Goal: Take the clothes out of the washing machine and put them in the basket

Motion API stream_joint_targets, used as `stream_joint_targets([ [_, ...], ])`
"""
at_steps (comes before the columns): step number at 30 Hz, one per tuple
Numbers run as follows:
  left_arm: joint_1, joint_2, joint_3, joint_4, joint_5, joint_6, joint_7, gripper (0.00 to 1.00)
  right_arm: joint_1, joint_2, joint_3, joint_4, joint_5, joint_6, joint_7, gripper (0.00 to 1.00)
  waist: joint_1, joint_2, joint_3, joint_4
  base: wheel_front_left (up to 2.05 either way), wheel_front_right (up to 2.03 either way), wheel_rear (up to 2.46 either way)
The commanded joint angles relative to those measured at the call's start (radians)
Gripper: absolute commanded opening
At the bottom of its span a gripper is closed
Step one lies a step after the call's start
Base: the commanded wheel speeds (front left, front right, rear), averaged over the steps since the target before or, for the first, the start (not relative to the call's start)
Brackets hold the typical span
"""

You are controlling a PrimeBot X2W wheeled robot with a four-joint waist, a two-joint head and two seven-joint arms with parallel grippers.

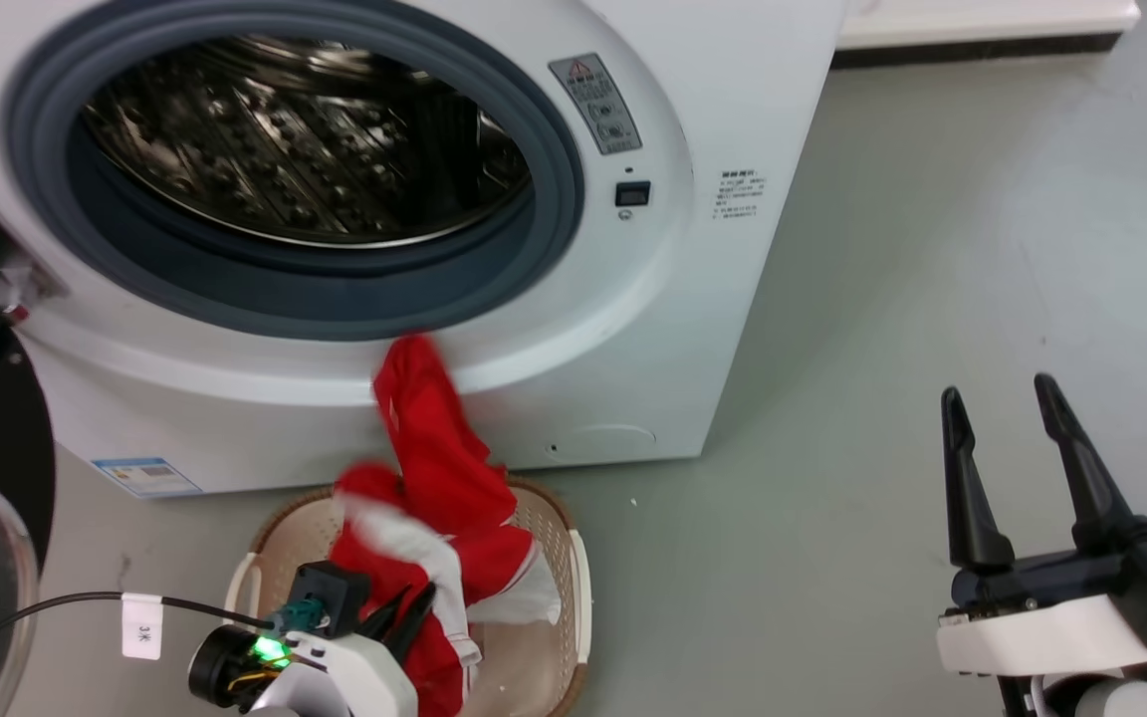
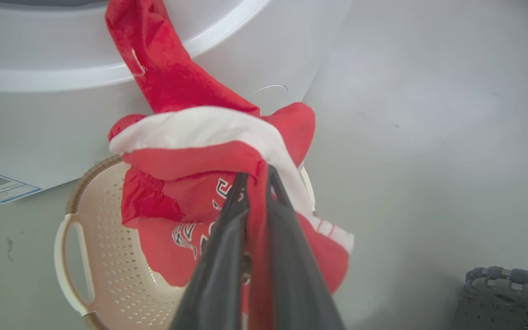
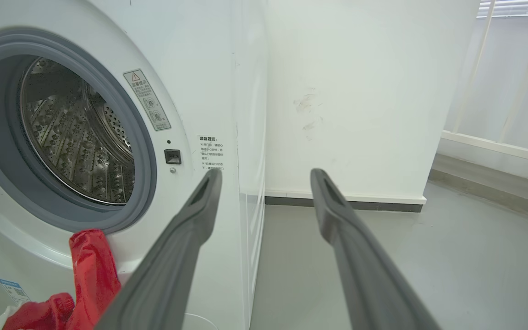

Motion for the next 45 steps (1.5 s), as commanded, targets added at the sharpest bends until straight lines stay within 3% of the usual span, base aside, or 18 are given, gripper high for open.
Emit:
stream_joint_targets([
  [1, -0.015, 0.001, 0.001, 0.008, 0.002, 0.0, -0.01, 0.0, -0.016, 0.001, 0.0, -0.006, 0.003, -0.001, -0.002, 1.0, 0.0, -0.0001, 0.035, -0.02, 0.0, 0.0, 0.0],
  [10, -0.139, -0.086, 0.024, 0.287, -0.037, -0.045, -0.052, 0.0, -0.107, 0.001, 0.004, -0.025, 0.009, -0.001, -0.002, 1.0, 0.0, -0.0001, 0.204, -0.071, 0.0, 0.0, 0.0],
  [20, -0.305, -0.136, 0.009, 0.568, -0.02, -0.053, -0.048, 0.0, -0.201, 0.001, 0.004, -0.05, 0.034, -0.001, -0.002, 1.0, 0.0, -0.0001, 0.384, -0.104, 0.0, 0.0, 0.0],
  [27, -0.421, -0.135, -0.018, 0.693, 0.018, -0.034, -0.055, 0.0, -0.254, 0.001, -0.005, -0.069, 0.043, -0.001, -0.002, 1.0, 0.0, -0.0001, 0.514, -0.11, 0.0, 0.0, 0.0],
  [35, -0.541, -0.118, -0.113, 0.746, 0.119, 0.007, 0.005, 0.0, -0.307, 0.001, -0.019, -0.089, 0.058, -0.001, -0.002, 1.0, 0.0, -0.0001, 0.642, -0.103, 0.0, 0.0, 0.0],
  [38, -0.578, -0.097, -0.167, 0.754, 0.173, 0.006, 0.029, 0.0, -0.323, 0.001, -0.017, -0.095, 0.066, -0.001, -0.002, 1.0, 0.0, -0.0001, 0.676, -0.108, 0.0, 0.0, 0.0],
  [45, -0.624, -0.077, -0.184, 0.762, 0.184, 0.004, 0.033, 0.0, -0.343, 0.001, -0.028, -0.106, 0.078, -0.001, -0.002, 1.0, 0.0, -0.0001, 0.732, -0.114, 0.0, 0.0, 0.0],
])
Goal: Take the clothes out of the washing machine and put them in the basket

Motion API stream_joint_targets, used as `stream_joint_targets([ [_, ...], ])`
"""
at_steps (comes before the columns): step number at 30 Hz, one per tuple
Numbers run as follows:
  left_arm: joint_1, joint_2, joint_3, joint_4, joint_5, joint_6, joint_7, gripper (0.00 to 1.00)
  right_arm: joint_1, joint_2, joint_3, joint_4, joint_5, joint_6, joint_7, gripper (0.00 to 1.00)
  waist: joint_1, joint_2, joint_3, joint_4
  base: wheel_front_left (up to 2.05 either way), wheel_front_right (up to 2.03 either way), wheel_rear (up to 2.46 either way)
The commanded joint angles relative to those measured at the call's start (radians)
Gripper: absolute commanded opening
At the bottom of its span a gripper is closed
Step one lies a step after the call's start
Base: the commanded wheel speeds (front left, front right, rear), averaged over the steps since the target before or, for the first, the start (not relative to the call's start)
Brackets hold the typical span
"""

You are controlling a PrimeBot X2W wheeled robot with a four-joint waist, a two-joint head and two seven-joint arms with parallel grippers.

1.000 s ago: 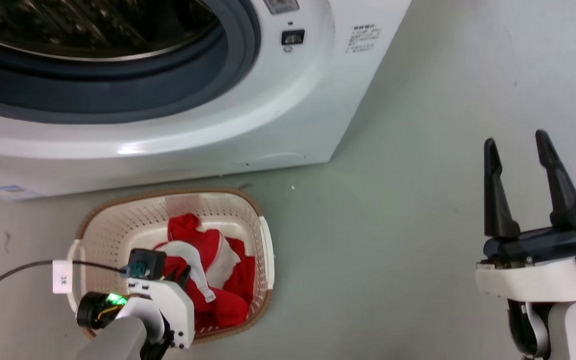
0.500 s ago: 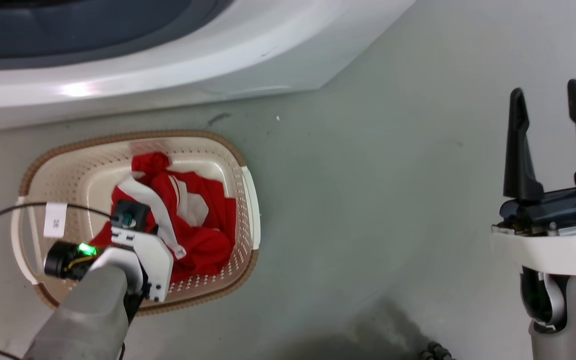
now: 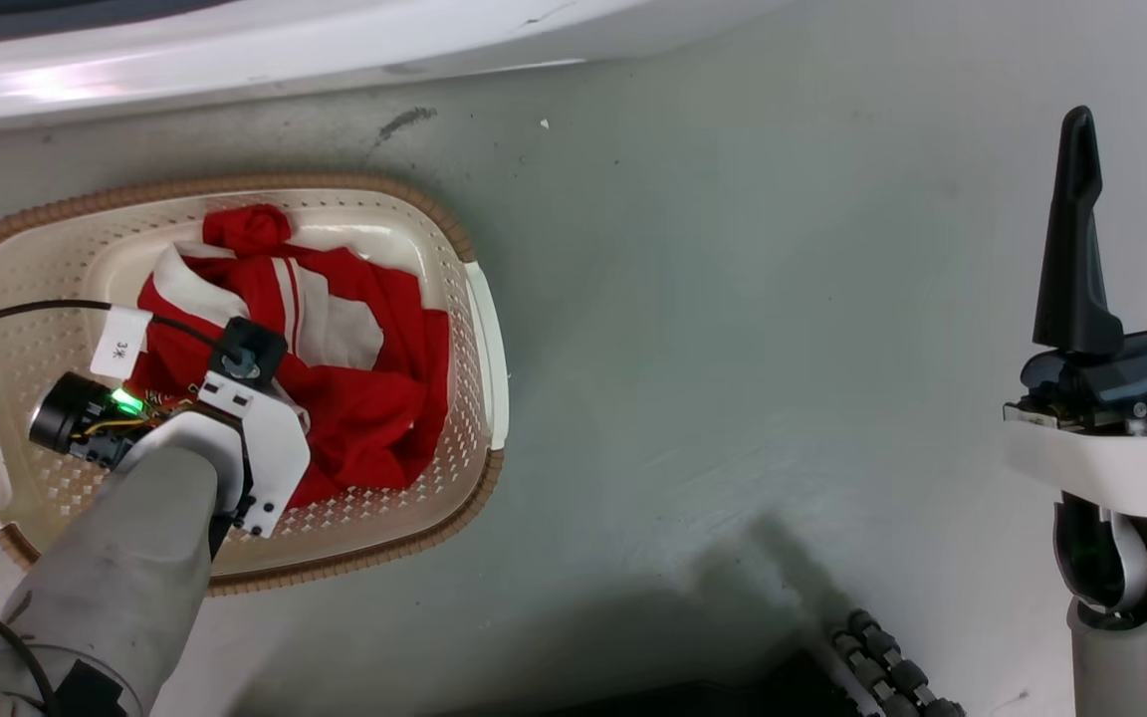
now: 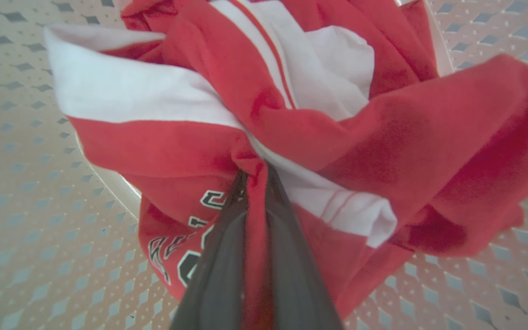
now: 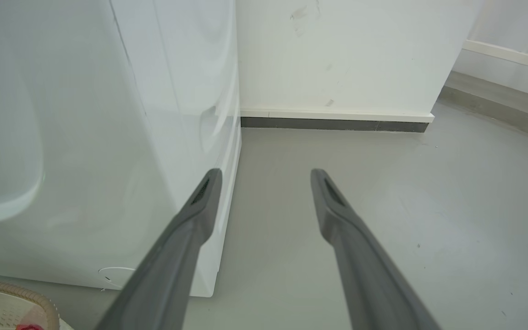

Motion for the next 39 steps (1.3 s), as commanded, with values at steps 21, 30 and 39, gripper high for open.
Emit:
stream_joint_targets([
  [21, 0.158, -0.098, 0.092, -0.056, -0.107, 0.011, -0.17, 1.0, 0.095, 0.001, 0.014, 0.075, -0.058, -0.001, -0.002, 1.0, -0.0002, 0.0, -0.306, 0.091, 0.0, 0.0, 0.0],
  [30, 0.352, -0.08, 0.262, -0.349, -0.052, 0.099, -0.169, 1.0, 0.182, 0.001, 0.028, 0.123, -0.084, -0.001, -0.002, 1.0, -0.0002, 0.0, -0.488, 0.126, 0.0, 0.0, 0.0],
  [39, 0.56, -0.103, 0.461, -0.616, 0.088, 0.143, -0.169, 1.0, 0.274, 0.001, 0.029, 0.15, -0.096, -0.001, -0.002, 1.0, -0.0002, 0.0, -0.642, 0.156, 0.0, 0.0, 0.0],
])
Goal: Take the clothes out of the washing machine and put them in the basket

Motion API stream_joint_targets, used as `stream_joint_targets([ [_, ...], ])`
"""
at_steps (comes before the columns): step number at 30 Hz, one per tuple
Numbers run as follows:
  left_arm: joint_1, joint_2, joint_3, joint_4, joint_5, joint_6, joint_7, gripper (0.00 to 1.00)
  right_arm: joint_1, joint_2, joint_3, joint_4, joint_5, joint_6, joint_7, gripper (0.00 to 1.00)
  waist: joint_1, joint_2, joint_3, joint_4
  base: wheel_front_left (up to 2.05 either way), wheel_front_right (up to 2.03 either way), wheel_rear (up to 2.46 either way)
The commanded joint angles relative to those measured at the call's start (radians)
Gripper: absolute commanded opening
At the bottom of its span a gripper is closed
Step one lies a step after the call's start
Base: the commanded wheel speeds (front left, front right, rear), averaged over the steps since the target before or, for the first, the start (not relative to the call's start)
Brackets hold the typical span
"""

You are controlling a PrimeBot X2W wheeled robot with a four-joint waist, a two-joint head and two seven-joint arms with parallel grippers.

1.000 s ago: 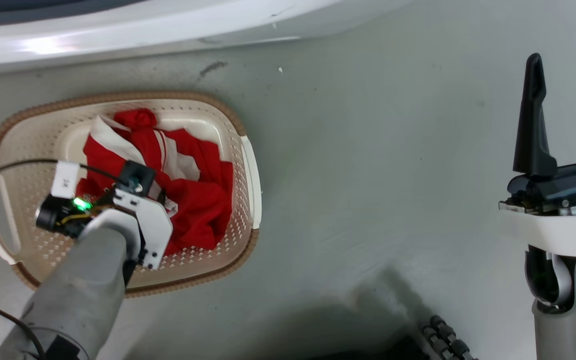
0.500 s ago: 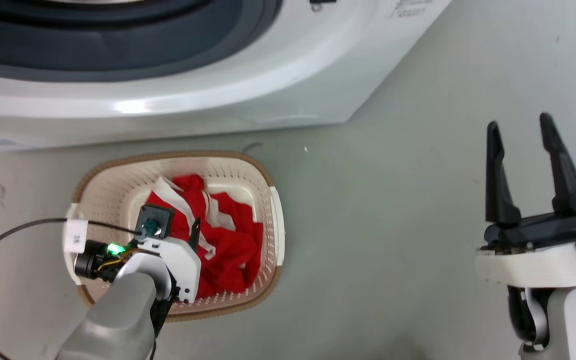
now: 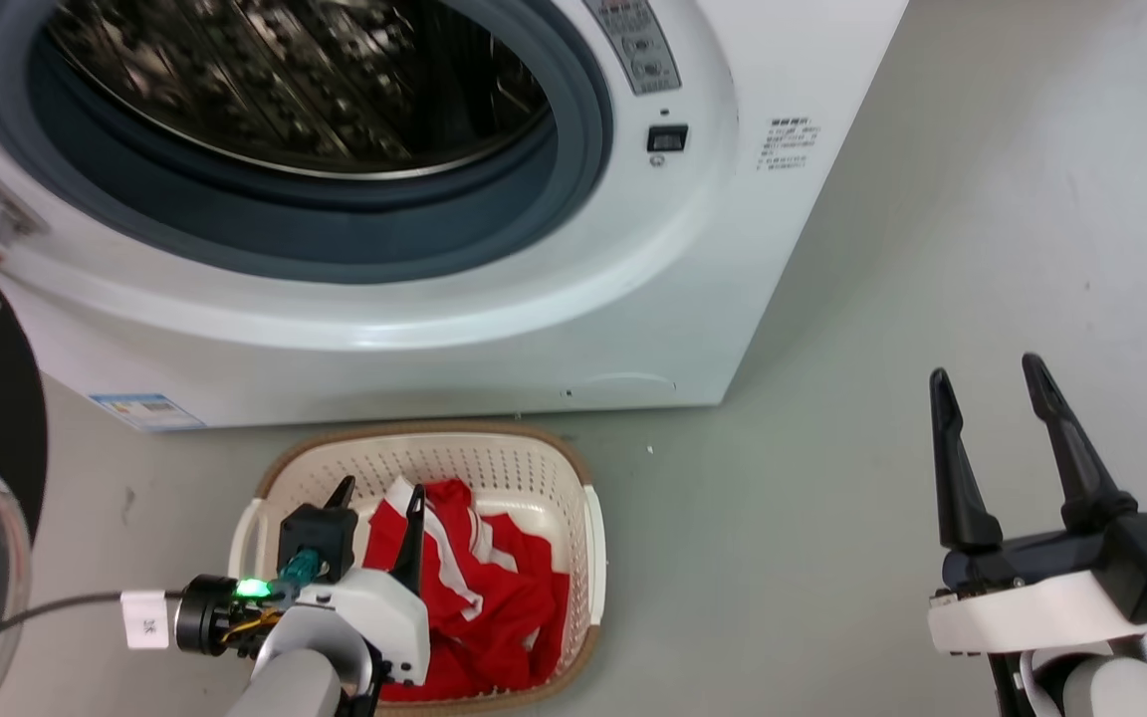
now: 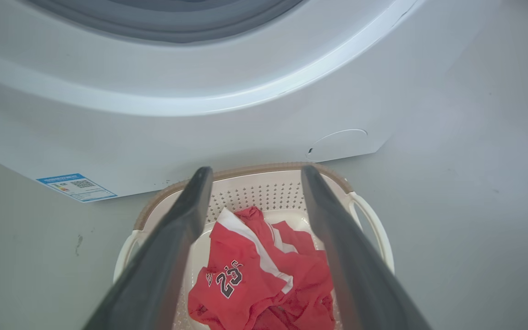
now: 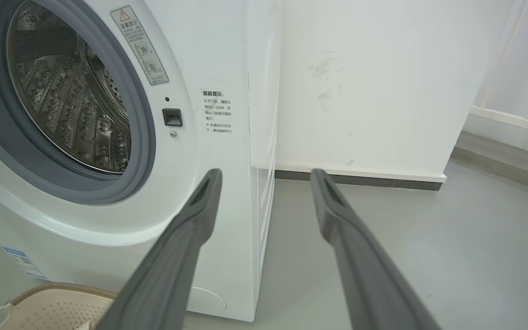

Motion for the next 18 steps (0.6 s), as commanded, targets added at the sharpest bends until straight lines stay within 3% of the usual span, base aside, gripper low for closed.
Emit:
stream_joint_targets([
  [1, 0.039, -0.006, 0.03, -0.037, 0.025, 0.005, -0.002, 1.0, 0.022, 0.0, -0.003, 0.006, -0.004, -0.001, -0.002, 1.0, 0.0003, 0.0, -0.067, 0.023, 0.0, 0.0, 0.0],
  [18, 0.308, -0.082, 0.306, -0.412, 0.241, 0.012, -0.003, 1.0, 0.134, 0.0, -0.003, 0.031, -0.01, -0.001, -0.002, 1.0, 0.0003, 0.0, -0.241, 0.05, 0.0, 0.0, 0.0],
])
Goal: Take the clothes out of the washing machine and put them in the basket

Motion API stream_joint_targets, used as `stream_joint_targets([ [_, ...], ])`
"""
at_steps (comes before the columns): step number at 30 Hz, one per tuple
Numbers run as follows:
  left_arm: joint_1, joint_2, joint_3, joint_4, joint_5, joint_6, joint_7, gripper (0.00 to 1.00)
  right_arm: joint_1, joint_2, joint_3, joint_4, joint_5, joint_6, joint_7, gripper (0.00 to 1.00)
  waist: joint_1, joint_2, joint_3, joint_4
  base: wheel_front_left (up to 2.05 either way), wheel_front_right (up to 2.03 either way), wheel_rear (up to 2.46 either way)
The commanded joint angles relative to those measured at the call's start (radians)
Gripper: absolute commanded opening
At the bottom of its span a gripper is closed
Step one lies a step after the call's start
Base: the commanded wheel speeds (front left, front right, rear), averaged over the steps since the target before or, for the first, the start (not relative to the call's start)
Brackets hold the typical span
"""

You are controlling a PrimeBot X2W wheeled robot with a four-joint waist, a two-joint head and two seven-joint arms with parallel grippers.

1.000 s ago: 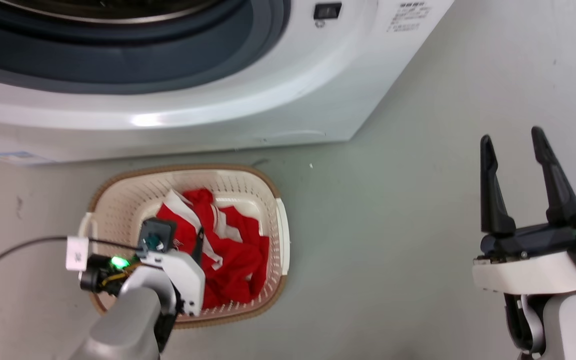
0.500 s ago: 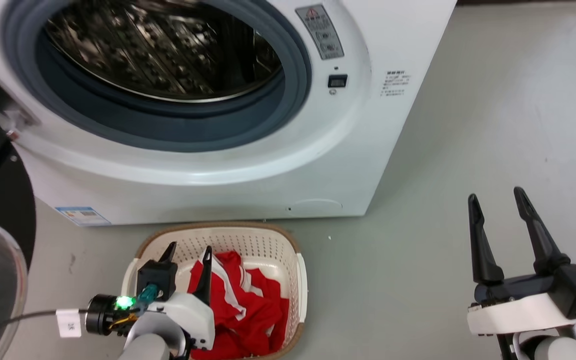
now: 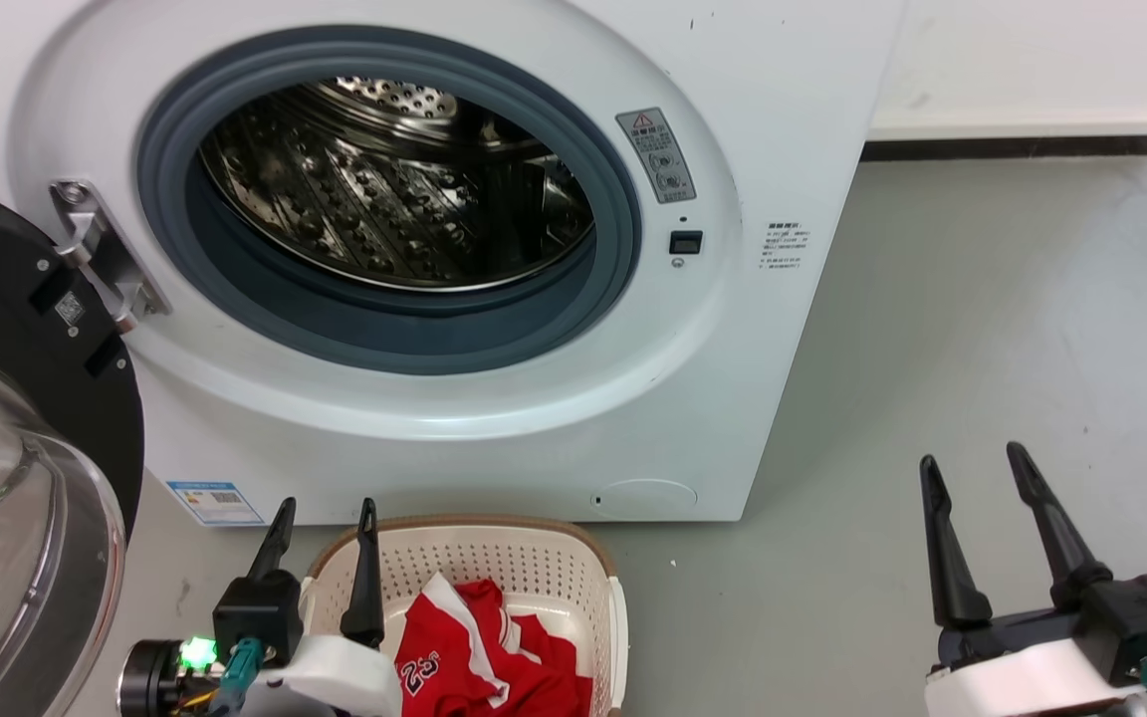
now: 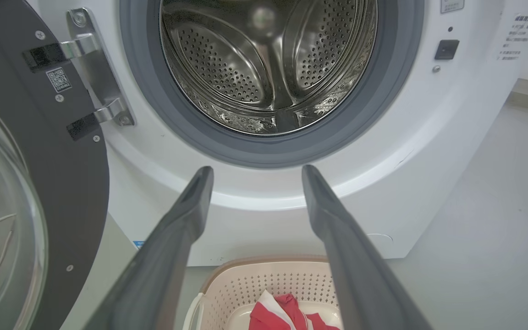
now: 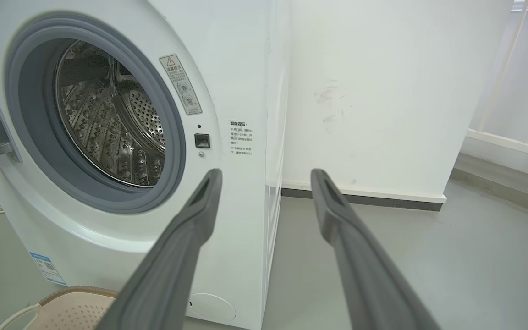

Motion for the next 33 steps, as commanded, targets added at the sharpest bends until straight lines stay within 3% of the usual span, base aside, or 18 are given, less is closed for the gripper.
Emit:
stream_joint_targets([
  [1, 0.03, -0.011, 0.021, -0.029, 0.019, -0.007, -0.003, 1.0, 0.019, 0.001, 0.003, 0.004, 0.001, -0.001, -0.002, 1.0, 0.0002, 0.0, -0.022, 0.002, 0.0, 0.0, 0.0],
  [10, 0.137, -0.085, 0.138, -0.227, 0.1, -0.046, -0.003, 1.0, 0.053, 0.001, -0.001, 0.01, 0.023, -0.001, -0.002, 1.0, 0.0002, 0.0, -0.063, -0.003, 0.0, 0.0, 0.0],
  [33, 0.16, -0.117, 0.177, -0.249, 0.137, -0.083, -0.003, 1.0, 0.055, 0.001, -0.005, 0.013, 0.036, -0.001, -0.002, 1.0, 0.0002, 0.0, -0.074, -0.01, 0.0, 0.0, 0.0],
])
